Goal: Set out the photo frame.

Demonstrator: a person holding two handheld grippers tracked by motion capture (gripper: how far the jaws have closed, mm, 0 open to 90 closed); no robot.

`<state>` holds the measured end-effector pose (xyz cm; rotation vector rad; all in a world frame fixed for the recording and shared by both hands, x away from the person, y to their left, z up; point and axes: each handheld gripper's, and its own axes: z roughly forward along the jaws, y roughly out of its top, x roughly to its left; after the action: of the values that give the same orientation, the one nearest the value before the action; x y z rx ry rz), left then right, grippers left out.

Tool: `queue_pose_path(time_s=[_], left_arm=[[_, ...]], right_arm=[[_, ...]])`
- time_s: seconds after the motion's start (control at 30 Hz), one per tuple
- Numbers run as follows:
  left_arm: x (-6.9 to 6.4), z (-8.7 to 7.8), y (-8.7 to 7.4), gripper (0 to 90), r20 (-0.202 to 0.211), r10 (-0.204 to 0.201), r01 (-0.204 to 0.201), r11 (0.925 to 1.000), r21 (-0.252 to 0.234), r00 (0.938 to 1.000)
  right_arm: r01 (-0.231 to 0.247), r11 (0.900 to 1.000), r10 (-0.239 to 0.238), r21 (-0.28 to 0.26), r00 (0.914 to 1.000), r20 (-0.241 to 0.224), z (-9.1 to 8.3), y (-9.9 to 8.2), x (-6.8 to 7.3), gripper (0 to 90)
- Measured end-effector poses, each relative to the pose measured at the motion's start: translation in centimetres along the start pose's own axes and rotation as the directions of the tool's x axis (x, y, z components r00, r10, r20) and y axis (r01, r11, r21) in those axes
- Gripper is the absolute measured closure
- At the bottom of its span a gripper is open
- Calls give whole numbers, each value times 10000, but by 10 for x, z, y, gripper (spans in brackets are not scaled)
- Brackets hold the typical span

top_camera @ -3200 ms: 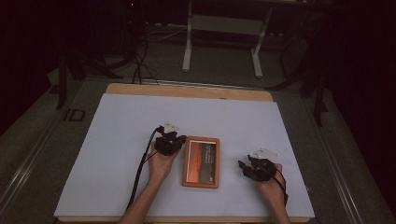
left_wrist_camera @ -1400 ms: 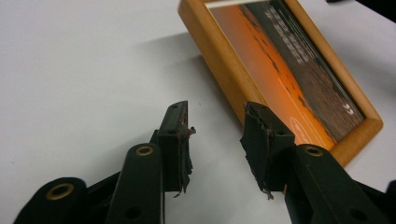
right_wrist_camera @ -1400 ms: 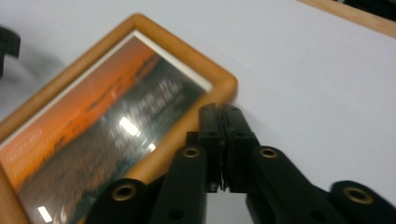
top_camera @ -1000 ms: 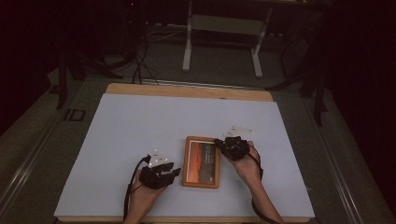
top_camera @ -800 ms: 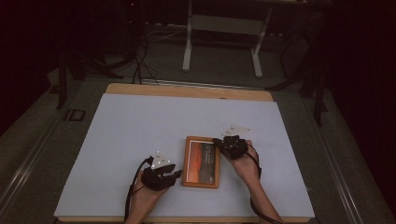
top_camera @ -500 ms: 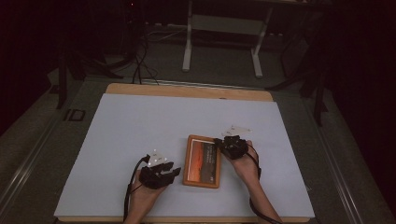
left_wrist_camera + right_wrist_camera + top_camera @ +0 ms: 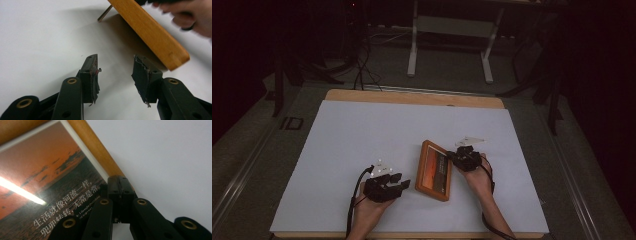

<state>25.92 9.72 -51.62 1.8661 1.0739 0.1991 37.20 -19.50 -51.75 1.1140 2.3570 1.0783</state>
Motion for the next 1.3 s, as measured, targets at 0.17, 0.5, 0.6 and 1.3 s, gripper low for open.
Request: queue_pose_path(time_s=[0.17, 0.5, 0.6, 1.3], left_arm=[[-6, -4, 3, 530, 203, -16, 21, 9997, -243, 9998], [-16, -10, 8, 398, 410, -94, 130, 9960, -886, 9991], [-20, -7, 9, 355, 587, -113, 166, 9957, -907, 9982], [-30, 40, 19, 334, 1000, -475, 465, 9988, 124, 9939]], right_arm=[[-141, 9999, 140, -33, 9997, -195, 0, -1, -2, 898], [-143, 9998, 141, -104, 9997, -180, -1, -2, -2, 898], [-121, 9999, 120, -97, 9998, -146, -1, -2, -1, 899], [-151, 9995, 148, -270, 9998, -108, -1, -5, 0, 899]])
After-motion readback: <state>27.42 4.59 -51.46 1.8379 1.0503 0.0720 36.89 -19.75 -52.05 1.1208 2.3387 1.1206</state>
